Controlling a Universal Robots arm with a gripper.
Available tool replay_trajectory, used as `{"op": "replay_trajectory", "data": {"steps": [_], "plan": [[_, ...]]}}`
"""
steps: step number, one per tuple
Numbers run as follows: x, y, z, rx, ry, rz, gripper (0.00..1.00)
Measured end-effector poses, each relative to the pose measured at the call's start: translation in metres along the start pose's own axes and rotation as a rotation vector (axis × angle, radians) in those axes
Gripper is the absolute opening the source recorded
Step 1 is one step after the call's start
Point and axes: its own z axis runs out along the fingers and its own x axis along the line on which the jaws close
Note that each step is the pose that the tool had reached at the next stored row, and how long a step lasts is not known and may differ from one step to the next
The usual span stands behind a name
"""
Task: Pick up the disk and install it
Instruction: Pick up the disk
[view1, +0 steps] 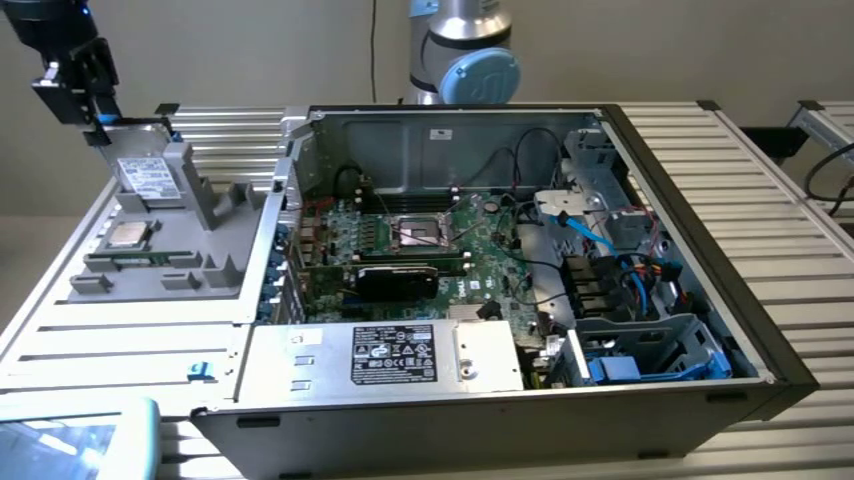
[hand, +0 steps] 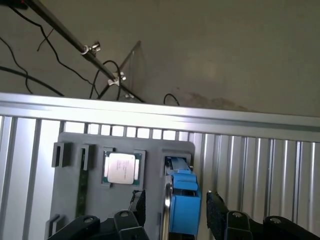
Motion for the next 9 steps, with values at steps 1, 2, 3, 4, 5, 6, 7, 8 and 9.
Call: {"op": "replay_trajectory", "data": {"steps": [1, 2, 3, 4, 5, 6, 7, 8, 9], "plan": [[-0.0001, -0.0001, 0.0018, 0.0001, 0.0001, -0.002, 0.6], [-0.0002, -0.0002, 0.0036, 0.0001, 0.0002, -0.003, 0.6], [-0.0003, -0.0003, 0.0054, 0.0, 0.0003, -0.004, 0.6], [-0.0004, -0.0005, 0.0072, 0.0003, 0.0003, -0.005, 0.6], [-0.0005, -0.0005, 0.0087, 0.0004, -0.0004, -0.005, 0.6], [-0.0005, -0.0005, 0.0093, 0.0007, -0.0025, -0.006, 0.6], [-0.0005, -0.0005, 0.0093, 0.0005, -0.0041, -0.006, 0.6], [-0.0005, -0.0006, 0.0093, 0.0006, -0.0044, -0.006, 0.6], [-0.0005, -0.0006, 0.0094, 0.0007, -0.0049, -0.006, 0.6]]}}
